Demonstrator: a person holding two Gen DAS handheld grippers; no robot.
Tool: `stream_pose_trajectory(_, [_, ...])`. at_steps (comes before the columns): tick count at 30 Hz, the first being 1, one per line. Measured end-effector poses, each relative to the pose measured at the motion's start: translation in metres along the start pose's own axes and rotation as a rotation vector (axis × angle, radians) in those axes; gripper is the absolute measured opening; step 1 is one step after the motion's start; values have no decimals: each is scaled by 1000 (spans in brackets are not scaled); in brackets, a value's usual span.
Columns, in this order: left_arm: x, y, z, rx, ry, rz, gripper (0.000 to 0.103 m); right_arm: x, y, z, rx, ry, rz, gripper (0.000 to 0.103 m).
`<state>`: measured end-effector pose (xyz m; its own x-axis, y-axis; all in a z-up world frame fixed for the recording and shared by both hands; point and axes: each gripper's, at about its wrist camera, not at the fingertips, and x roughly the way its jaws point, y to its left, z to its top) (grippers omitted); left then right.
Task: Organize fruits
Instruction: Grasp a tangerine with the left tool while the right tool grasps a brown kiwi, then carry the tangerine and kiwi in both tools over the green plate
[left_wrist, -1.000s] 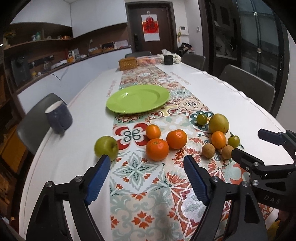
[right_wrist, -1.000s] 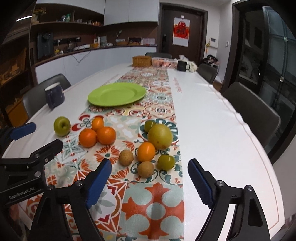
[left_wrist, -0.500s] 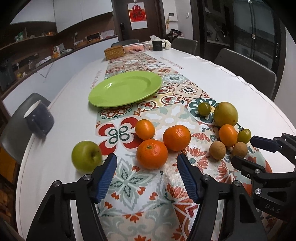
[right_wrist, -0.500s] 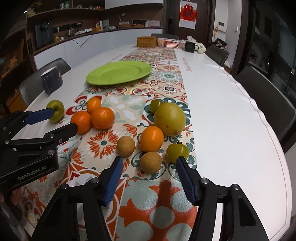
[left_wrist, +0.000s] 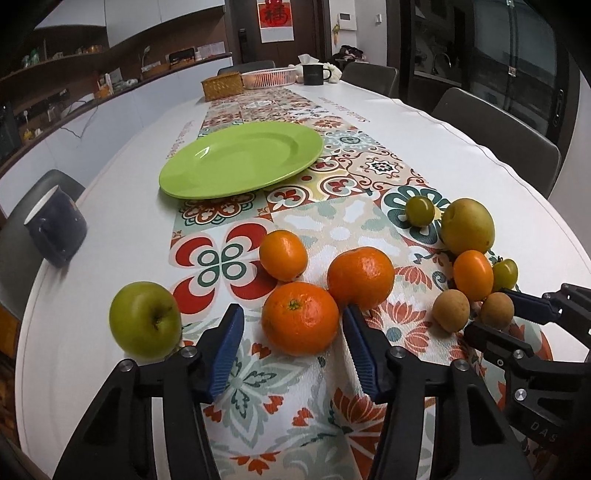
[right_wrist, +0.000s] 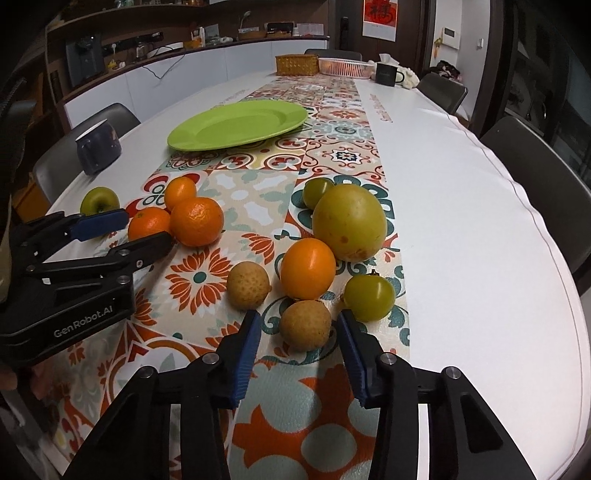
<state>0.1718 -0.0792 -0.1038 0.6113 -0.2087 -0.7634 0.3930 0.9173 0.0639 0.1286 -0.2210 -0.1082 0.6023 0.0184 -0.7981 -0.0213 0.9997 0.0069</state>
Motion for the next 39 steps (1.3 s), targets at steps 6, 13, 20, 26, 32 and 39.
stream_pose_trajectory(6, [8, 1, 1, -15, 23, -20, 52, 2, 0, 3, -1, 0, 3, 34])
stream_pose_trajectory(13, [10, 2, -1, -29, 40, -35, 42, 2, 1, 4, -10, 1, 3, 28])
stream_pose_trajectory(20, [-5, 1, -7, -28, 41, -33, 42, -7, 1, 4, -12, -23, 14, 28])
stream_pose_trajectory(26, [-25, -1, -9, -43, 28, -30, 42, -22, 5, 8, -20, -70, 35, 28])
stream_pose_trajectory(32, [-46, -3, -4, -48, -5, -9, 42, -39, 9, 14, -45, -120, 56, 28])
stream_pose_trajectory(39, [-60, 0, 14, -48, -43, 6, 42, -52, 11, 37, -59, -179, 93, 28])
